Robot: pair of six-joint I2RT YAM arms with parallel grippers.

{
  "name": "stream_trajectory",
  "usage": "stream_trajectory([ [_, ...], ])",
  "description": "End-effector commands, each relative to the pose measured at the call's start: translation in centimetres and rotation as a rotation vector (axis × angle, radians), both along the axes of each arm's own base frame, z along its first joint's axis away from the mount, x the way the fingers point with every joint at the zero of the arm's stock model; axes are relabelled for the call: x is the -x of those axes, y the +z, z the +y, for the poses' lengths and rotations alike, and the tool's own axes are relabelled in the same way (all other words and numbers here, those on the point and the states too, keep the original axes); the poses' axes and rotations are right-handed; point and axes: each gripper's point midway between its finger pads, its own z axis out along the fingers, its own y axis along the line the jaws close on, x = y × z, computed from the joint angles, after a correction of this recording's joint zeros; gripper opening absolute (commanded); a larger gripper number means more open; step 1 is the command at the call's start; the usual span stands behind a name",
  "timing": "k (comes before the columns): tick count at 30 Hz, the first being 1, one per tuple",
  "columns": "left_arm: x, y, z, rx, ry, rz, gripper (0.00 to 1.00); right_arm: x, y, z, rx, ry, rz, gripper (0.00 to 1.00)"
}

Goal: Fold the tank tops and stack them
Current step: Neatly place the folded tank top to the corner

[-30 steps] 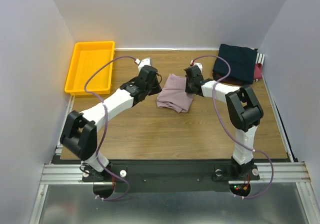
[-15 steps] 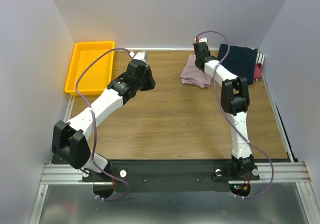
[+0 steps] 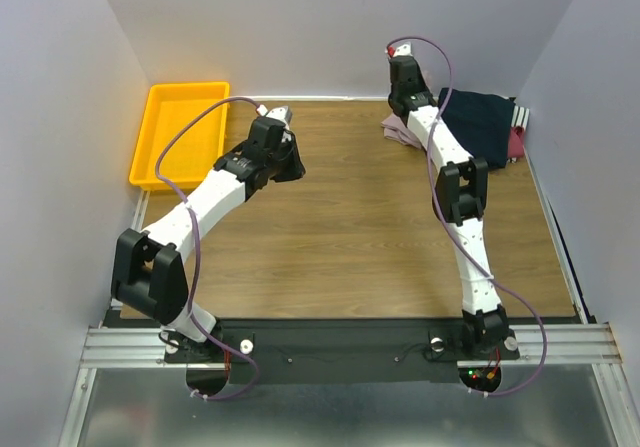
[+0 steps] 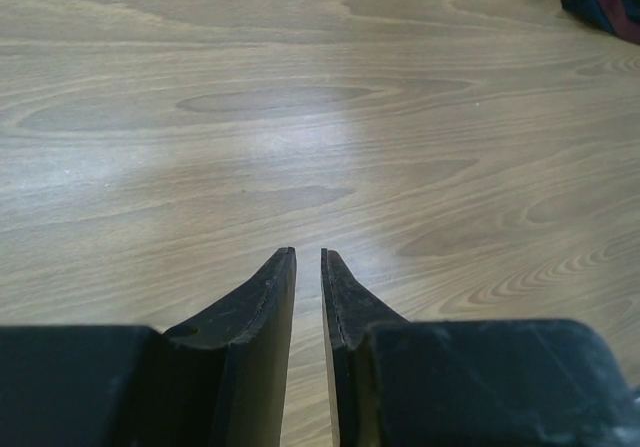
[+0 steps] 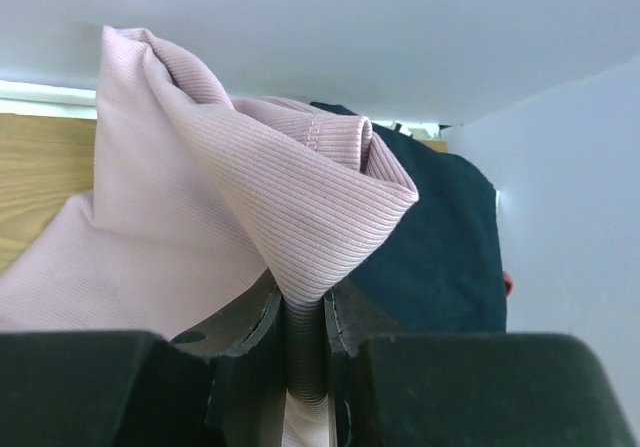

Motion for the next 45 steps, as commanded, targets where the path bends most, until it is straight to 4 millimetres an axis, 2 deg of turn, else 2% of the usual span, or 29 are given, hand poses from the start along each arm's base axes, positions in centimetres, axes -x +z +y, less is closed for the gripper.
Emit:
stream_trajectory([
  [1, -0.1, 0.3, -0.4, 0.022, -0.046, -0.014, 0.28, -0.7, 3.6, -2.3, 0.028, -0.035, -0.079, 0.01],
  [7, -0.3, -0.3, -0.5, 0.031, -0.055, 0.006, 0.27, -0.7, 6.0, -6.6, -0.014, -0.095, -0.146, 0.00],
  [8, -0.3, -0.7, -0.5, 0.029, -0.057, 0.015, 0.27, -0.7, 6.3, -7.9, -0.021, -0.109, -0.155, 0.00],
  [10, -0.2, -0.8, -0.7, 0.031, -0.063, 0.021, 0.27, -0.5, 6.4, -9.0, -0.033, -0.124, -0.160, 0.00],
  [11, -0.3, -1.1, -0.7, 0.030, -0.063, 0.026, 0.27, -0.3, 7.0, -10.2, -0.041, -0.137, -0.169, 0.00],
  [13, -0.2, -1.3, -0.7, 0.032, -0.065, 0.034, 0.27, 0.1, 6.8, -11.3, -0.063, -0.159, -0.172, 0.00],
  [14, -0.2, -1.5, -0.8, 0.031, -0.067, 0.040, 0.27, 0.5, 6.8, -12.6, -0.075, -0.175, -0.173, 0.00],
  [15, -0.2, -1.6, -0.8, 0.031, -0.067, 0.042, 0.27, 0.6, 7.6, -13.1, -0.090, -0.179, -0.192, 0.00],
  [17, -0.3, -1.7, -0.9, 0.034, -0.069, 0.045, 0.26, 1.0, 7.0, -14.2, -0.125, -0.202, -0.197, 0.00],
  [18, -0.2, -1.9, -0.9, 0.033, -0.071, 0.049, 0.26, 1.5, 7.7, -15.3, -0.135, -0.218, -0.211, 0.00],
  [19, -0.3, -1.9, -1.0, 0.035, -0.071, 0.049, 0.26, 1.7, 6.9, -15.6, -0.141, -0.225, -0.196, 0.00],
  [21, -0.2, -1.9, -1.0, 0.035, -0.072, 0.051, 0.26, 2.3, 7.1, -17.5, -0.161, -0.261, -0.210, 0.00],
  [24, -0.2, -2.2, -1.0, 0.037, -0.072, 0.059, 0.26, 2.8, 5.9, -18.4, -0.220, -0.269, -0.207, 0.00],
  [25, -0.2, -2.2, -1.1, 0.038, -0.074, 0.058, 0.25, 3.0, 6.4, -18.5, -0.253, -0.269, -0.231, 0.00],
  [30, -0.2, -2.3, -1.0, 0.037, -0.071, 0.061, 0.25, 4.0, 5.5, -20.8, -0.286, -0.342, -0.242, 0.00],
  [35, -0.2, -2.4, -1.2, 0.042, -0.076, 0.063, 0.25, 4.6, 3.1, -21.8, -0.363, -0.361, -0.212, 0.01],
  [38, -0.1, -2.5, -1.3, 0.046, -0.083, 0.069, 0.25, 4.9, 1.0, -21.7, -0.384, -0.376, -0.178, 0.16],
  [41, 0.0, -2.5, -1.2, 0.045, -0.081, 0.068, 0.25, 5.8, -0.3, -22.4, -0.410, -0.426, -0.176, 0.26],
  [44, 0.0, -2.4, -1.2, 0.047, -0.079, 0.063, 0.25, 6.5, 0.2, -22.8, -0.452, -0.450, -0.194, 0.43],
  [45, 0.1, -2.5, -1.2, 0.049, -0.078, 0.067, 0.25, 6.8, 1.4, -22.7, -0.465, -0.448, -0.213, 0.58],
])
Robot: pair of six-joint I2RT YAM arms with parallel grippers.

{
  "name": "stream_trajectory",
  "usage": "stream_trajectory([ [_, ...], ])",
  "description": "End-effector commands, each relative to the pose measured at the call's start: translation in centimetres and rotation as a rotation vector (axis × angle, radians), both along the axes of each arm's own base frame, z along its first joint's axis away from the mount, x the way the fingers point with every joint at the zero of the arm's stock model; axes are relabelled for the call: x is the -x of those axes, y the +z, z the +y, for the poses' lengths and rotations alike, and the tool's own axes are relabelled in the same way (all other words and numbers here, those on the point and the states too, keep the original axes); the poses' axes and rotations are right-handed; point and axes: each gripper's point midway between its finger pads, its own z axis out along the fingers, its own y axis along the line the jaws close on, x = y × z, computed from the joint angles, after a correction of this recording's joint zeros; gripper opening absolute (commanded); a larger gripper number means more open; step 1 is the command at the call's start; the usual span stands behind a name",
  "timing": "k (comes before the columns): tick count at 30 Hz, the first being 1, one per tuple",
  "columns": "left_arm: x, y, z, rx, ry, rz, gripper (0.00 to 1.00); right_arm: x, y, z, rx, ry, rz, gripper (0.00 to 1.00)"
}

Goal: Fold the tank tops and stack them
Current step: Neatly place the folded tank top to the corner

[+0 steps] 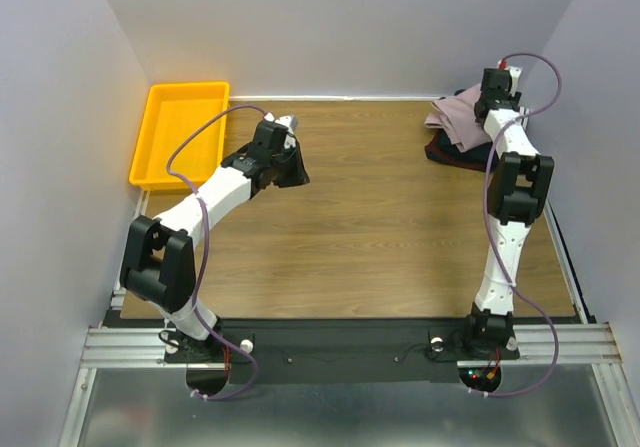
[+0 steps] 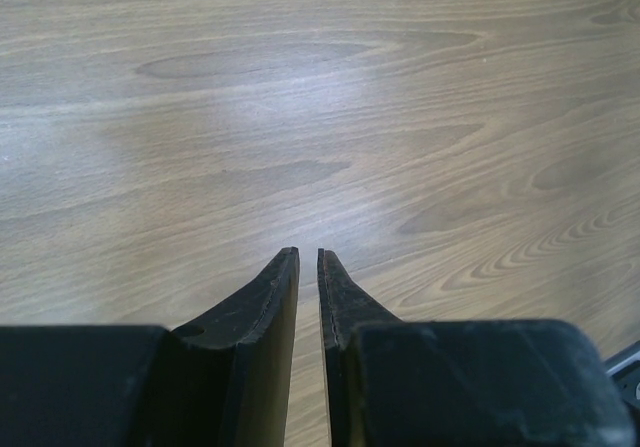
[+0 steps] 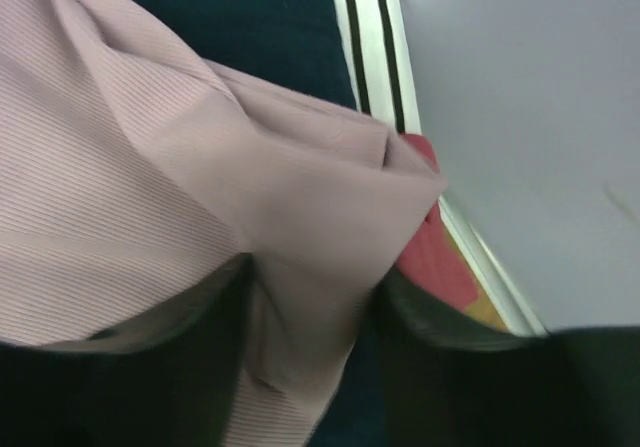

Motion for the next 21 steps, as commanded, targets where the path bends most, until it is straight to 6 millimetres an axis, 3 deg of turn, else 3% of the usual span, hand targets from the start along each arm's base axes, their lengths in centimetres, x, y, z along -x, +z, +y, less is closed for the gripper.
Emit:
stream_trajectory([
  [1, -0.3, 0.7, -0.2, 0.028, -0.010, -0.029, 0.25, 1.1, 7.4, -0.6, -0.064, -0.065, -0.183, 0.67],
  [2, -0.3, 0.7, -0.3, 0.031, -0.012, -0.028, 0.25, 1.2, 8.0, -0.3, -0.083, -0.062, -0.203, 0.77],
  [3, -0.2, 0.9, -0.4, 0.037, -0.017, -0.030, 0.25, 1.5, 8.2, 0.0, -0.103, -0.059, -0.211, 0.97],
  [4, -0.2, 0.9, -0.5, 0.040, -0.017, -0.028, 0.25, 1.6, 8.7, 0.3, -0.120, -0.055, -0.226, 1.00],
  [5, -0.2, 1.2, -0.5, 0.045, -0.017, -0.034, 0.25, 2.1, 10.6, 0.7, -0.142, -0.054, -0.266, 1.00],
  [7, -0.2, 1.5, -0.5, 0.048, -0.014, -0.041, 0.25, 2.5, 10.8, 2.2, -0.208, -0.013, -0.278, 1.00],
  [10, -0.3, 2.5, -0.4, 0.059, -0.007, -0.060, 0.26, 3.9, 12.2, 6.2, -0.335, 0.077, -0.312, 1.00],
  [11, -0.3, 2.7, -0.5, 0.064, -0.005, -0.064, 0.26, 4.4, 13.8, 8.5, -0.370, 0.129, -0.337, 1.00],
  [12, -0.3, 2.9, -0.5, 0.070, -0.003, -0.067, 0.26, 5.0, 13.9, 9.9, -0.398, 0.157, -0.334, 1.00],
  [13, -0.3, 3.1, -0.6, 0.077, -0.003, -0.069, 0.26, 5.9, 12.3, 11.3, -0.425, 0.178, -0.295, 1.00],
  [14, -0.3, 3.5, -0.6, 0.086, 0.002, -0.078, 0.26, 6.5, 12.0, 12.5, -0.446, 0.186, -0.293, 1.00],
  [15, -0.4, 3.6, -0.4, 0.084, 0.010, -0.084, 0.26, 7.5, 13.5, 14.8, -0.459, 0.223, -0.314, 1.00],
  [16, -0.4, 3.8, -0.3, 0.082, 0.016, -0.090, 0.26, 8.4, 11.6, 15.6, -0.477, 0.230, -0.281, 1.00],
  [17, -0.5, 4.1, -0.1, 0.081, 0.024, -0.103, 0.26, 9.1, 11.7, 17.8, -0.489, 0.268, -0.278, 1.00],
  [18, -0.6, 4.0, 0.2, 0.068, 0.039, -0.108, 0.27, 10.3, 13.0, 20.7, -0.488, 0.313, -0.303, 1.00],
  [20, -0.7, 4.0, 0.6, 0.055, 0.055, -0.115, 0.27, 11.7, 13.2, 24.3, -0.543, 0.375, -0.329, 1.00],
  [21, -0.7, 4.0, 0.8, 0.050, 0.064, -0.117, 0.27, 13.7, 12.2, 27.5, -0.581, 0.445, -0.299, 1.00],
])
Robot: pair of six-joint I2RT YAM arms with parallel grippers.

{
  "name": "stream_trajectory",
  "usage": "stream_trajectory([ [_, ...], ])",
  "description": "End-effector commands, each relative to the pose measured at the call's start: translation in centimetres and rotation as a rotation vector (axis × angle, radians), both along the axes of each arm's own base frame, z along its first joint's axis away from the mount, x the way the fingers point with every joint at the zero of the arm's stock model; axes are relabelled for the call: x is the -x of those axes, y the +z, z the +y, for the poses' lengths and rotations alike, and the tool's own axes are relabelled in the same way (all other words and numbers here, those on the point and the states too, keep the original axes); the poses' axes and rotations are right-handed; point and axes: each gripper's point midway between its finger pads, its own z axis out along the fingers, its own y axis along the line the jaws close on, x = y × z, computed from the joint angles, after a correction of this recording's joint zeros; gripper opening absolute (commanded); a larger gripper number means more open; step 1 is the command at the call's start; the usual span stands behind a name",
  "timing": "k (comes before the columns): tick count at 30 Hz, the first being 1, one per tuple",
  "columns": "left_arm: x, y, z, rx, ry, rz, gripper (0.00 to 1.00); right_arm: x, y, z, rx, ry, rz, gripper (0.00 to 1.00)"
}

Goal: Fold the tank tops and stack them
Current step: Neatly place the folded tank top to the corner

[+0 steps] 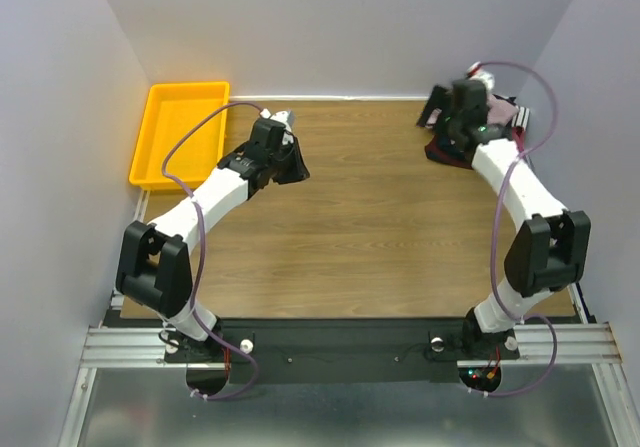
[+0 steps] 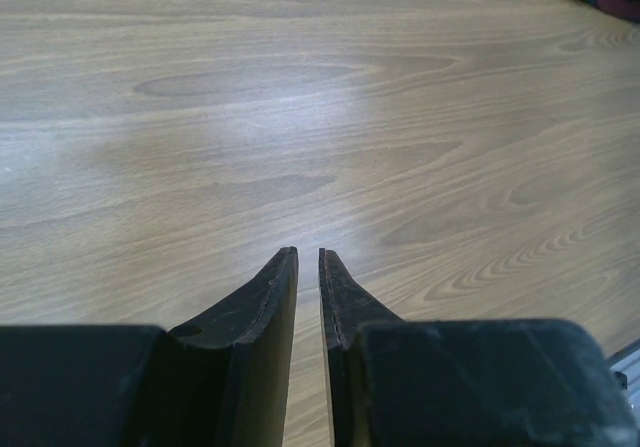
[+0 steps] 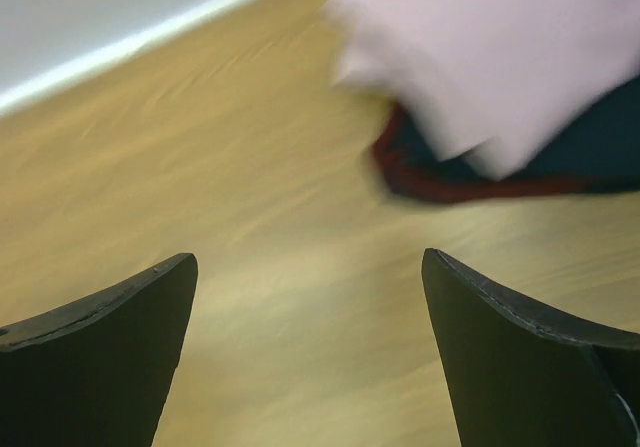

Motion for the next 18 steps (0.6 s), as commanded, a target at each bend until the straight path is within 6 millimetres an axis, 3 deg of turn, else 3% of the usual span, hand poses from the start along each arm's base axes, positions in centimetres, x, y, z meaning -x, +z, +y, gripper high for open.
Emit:
stream_trajectory([
  [1, -0.4, 2.8, 1.0, 0.018, 0.047, -0.088, 0.27, 3.5, -1.0, 10.0, -0.128, 0.198, -0.032, 1.00],
  [2, -0.4, 3.1, 1.0, 0.023, 0.050, -0.095, 0.27, 4.5, -0.2, 11.3, -0.151, 0.225, -0.059, 1.00],
  [3, -0.4, 3.0, 1.0, 0.031, 0.059, -0.096, 0.27, 6.3, -2.1, 13.7, -0.153, 0.283, -0.018, 1.00],
  [5, -0.2, 3.1, 1.1, 0.038, 0.065, -0.098, 0.27, 8.4, -2.2, 15.3, -0.175, 0.317, -0.022, 1.00],
  [7, -0.1, 3.1, 1.2, 0.047, 0.073, -0.103, 0.27, 10.9, -4.7, 16.3, -0.185, 0.346, 0.028, 1.00],
  [8, 0.1, 3.1, 1.2, 0.049, 0.072, -0.104, 0.27, 11.8, -3.7, 16.3, -0.211, 0.352, -0.006, 1.00],
  [9, 0.1, 3.0, 1.2, 0.049, 0.076, -0.104, 0.27, 12.8, -5.5, 15.7, -0.205, 0.344, 0.025, 1.00],
  [11, 0.1, 3.0, 1.4, 0.048, 0.085, -0.113, 0.27, 13.7, -5.5, 15.1, -0.198, 0.338, 0.015, 1.00],
  [18, 0.1, 2.1, 1.7, 0.035, 0.099, -0.104, 0.27, 14.2, -5.8, 14.0, -0.145, 0.325, 0.016, 1.00],
])
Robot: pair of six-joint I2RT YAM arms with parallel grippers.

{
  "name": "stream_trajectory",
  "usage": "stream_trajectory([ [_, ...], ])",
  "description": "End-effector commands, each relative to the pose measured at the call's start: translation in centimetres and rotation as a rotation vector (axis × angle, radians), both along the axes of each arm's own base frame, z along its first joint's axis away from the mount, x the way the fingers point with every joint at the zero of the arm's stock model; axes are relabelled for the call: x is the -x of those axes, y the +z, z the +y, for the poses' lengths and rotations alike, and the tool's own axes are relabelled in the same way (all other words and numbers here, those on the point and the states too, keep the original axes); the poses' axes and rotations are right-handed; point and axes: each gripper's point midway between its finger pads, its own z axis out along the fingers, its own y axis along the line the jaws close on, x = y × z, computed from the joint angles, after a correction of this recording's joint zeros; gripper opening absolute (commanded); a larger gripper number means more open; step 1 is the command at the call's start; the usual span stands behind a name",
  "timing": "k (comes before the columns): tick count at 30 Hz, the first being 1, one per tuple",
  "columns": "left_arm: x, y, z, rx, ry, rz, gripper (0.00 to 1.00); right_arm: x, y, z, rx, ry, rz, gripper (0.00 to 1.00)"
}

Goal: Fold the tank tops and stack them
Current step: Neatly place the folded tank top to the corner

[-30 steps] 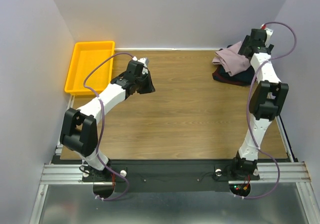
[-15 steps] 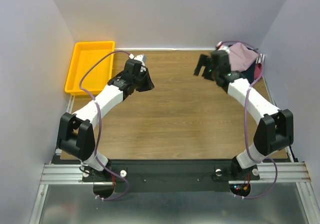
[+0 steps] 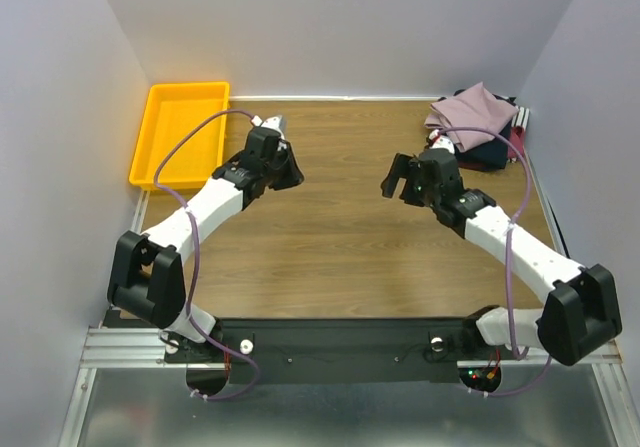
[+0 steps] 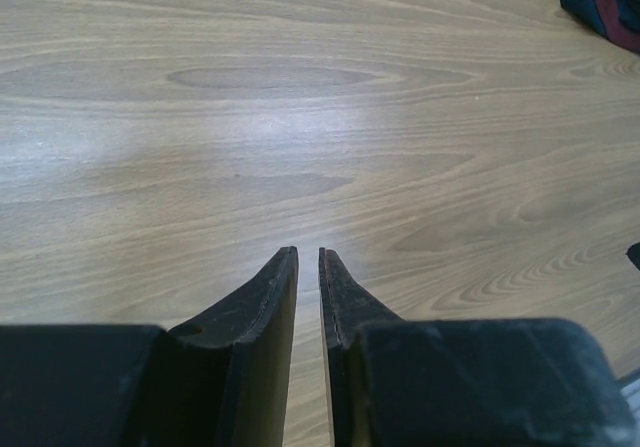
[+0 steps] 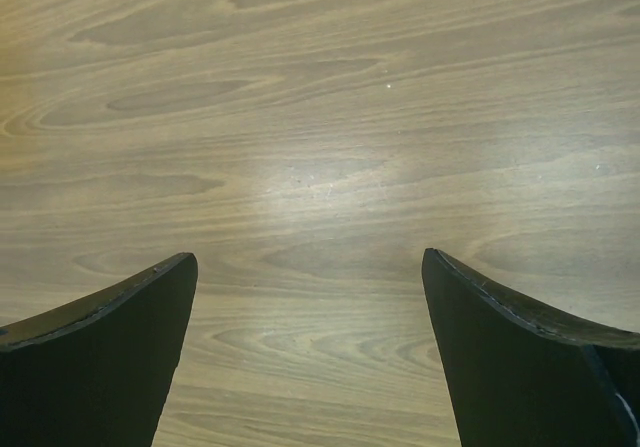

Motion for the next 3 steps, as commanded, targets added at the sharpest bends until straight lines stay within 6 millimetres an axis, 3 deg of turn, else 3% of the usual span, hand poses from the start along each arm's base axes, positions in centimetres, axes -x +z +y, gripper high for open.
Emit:
stream_trajectory([
  [1, -0.48, 2.10, 0.27, 0.025, 0.017, -0.072, 0.27, -1.41, 1.88, -0.13, -0.011, -0.032, -0.076, 1.00],
  [3, -0.51, 2.45, 0.39, 0.021, 0.020, -0.081, 0.27, -1.64, 2.22, -0.15, -0.013, -0.041, -0.084, 1.00],
])
